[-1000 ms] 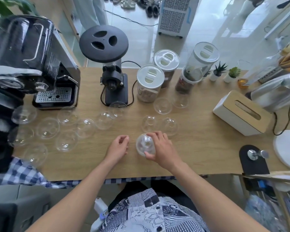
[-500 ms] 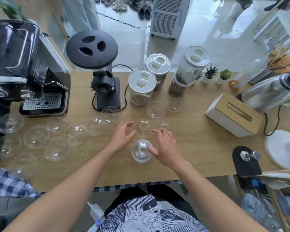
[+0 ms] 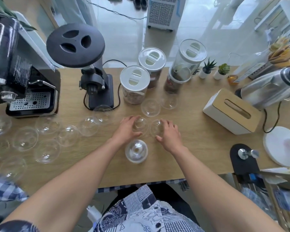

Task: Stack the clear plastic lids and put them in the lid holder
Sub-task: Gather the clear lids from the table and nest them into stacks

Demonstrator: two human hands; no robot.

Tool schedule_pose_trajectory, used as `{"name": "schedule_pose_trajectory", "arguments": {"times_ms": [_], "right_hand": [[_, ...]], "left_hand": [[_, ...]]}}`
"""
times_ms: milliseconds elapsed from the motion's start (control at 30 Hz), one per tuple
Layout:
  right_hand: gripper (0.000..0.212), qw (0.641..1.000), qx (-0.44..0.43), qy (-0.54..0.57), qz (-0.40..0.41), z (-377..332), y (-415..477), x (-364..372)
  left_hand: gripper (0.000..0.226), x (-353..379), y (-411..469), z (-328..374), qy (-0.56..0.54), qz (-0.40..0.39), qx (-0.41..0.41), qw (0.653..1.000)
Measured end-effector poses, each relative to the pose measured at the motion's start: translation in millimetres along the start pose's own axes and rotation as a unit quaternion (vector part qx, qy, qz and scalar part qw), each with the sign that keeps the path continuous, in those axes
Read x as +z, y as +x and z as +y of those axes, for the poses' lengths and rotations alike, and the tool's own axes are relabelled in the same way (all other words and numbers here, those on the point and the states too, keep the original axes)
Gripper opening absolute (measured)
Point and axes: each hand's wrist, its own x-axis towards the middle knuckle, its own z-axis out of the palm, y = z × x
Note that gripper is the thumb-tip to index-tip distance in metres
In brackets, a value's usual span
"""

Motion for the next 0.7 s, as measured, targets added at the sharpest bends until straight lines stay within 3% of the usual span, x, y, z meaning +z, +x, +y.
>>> {"name": "schedule_pose_trajectory", "arguments": {"times_ms": [267, 500, 700], "right_hand": [[0.084, 0.997, -0.018, 0.054, 0.049, 6, -18, -15], [0.087, 0.988, -0.06, 0.114, 0.085, -5, -50, -25], [0.088, 0.988, -0.094, 0.114, 0.054, -26, -73, -11]], "left_hand": [[0.091, -41, -46, -6, -0.037, 0.04, 0.021, 0.998], [0.092, -21, -100, -21, -0.023, -0.028, 0.064, 0.997], [0.093, 3, -112, -16, -0.031, -0.038, 0.056, 0.997]]}}
